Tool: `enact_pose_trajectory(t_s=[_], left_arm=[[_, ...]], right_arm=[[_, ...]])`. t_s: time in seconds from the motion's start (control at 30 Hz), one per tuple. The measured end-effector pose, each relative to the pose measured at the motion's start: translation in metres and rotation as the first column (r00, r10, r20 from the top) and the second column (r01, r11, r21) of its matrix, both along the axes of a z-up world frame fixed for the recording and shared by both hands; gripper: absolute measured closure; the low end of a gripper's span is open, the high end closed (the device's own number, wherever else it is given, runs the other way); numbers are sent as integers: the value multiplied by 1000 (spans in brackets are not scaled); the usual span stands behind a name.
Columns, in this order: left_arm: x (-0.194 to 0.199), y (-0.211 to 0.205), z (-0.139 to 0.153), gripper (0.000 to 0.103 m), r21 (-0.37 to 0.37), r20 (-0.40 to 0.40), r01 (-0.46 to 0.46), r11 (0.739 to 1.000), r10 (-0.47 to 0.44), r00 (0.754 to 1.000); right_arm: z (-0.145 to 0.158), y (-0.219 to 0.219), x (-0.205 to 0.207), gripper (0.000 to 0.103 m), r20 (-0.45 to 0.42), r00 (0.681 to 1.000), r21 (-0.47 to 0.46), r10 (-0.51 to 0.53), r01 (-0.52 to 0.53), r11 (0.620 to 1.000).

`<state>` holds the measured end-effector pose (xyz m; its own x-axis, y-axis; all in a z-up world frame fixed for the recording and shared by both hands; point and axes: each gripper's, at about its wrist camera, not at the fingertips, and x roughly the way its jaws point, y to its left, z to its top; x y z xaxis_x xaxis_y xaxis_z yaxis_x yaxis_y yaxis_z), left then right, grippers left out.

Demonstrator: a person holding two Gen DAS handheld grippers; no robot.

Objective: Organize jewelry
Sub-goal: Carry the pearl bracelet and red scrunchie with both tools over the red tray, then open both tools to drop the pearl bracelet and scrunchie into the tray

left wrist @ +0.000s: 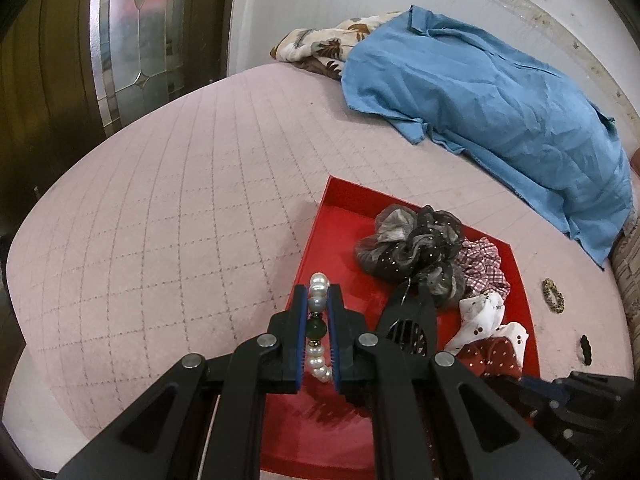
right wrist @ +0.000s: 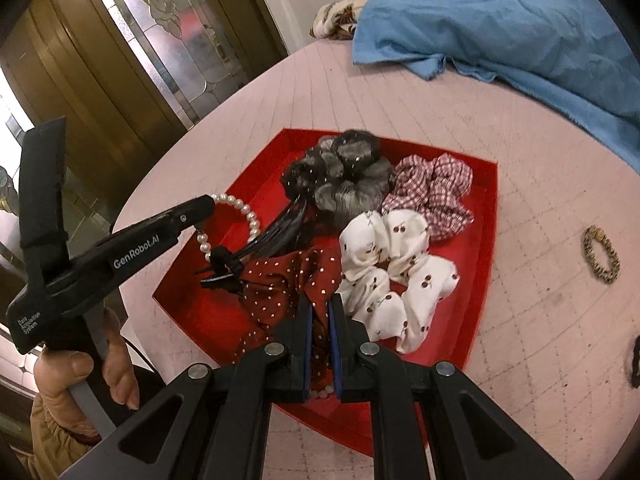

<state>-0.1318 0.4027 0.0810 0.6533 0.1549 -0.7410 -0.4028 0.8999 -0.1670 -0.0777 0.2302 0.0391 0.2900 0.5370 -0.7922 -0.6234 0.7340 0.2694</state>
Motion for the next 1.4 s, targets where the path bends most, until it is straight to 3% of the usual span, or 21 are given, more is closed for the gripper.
enact_pose_trajectory(t_s=[0.6, 0.67, 0.73, 0.8, 0.87, 1.0, 1.27, 1.4], left_arm=[[2, -3, -3, 94, 10, -3, 5, 1000, -5, 1000], [1, -3, -3, 90, 10, 0, 7, 1000, -7, 1000], [0, -3, -2, 73, 11, 10, 4, 1000, -5, 1000], [-3, -3, 1, 65, 13, 28, 0, 1000, 0, 1000], [-5, -3, 4, 62, 11, 47, 0, 1000, 0, 999], [-6, -3, 5, 56, 18, 54, -5, 1000, 4, 999], [-12, 0, 6, 42, 17, 68, -43, 999, 42, 997], [-16, 2, 7, 35, 15, 79, -58, 998, 56, 995]], right_arm=[[-21, 28, -14, 92, -22, 997, -28, 70, -71, 997], [-22, 28, -15, 92, -16, 997, -31, 70, -70, 997], [-21, 27, -16, 92, -11, 998, -30, 69, -69, 997], [-21, 27, -16, 92, -6, 998, -31, 66, -66, 997], [-21, 27, -17, 91, -6, 998, -30, 61, -61, 998], [-17, 20, -17, 75, -11, 999, -4, 44, -44, 999], [5, 1, -27, 58, 41, 999, 38, 28, -30, 999], [15, -11, -33, 55, 66, 998, 59, 18, -22, 998]])
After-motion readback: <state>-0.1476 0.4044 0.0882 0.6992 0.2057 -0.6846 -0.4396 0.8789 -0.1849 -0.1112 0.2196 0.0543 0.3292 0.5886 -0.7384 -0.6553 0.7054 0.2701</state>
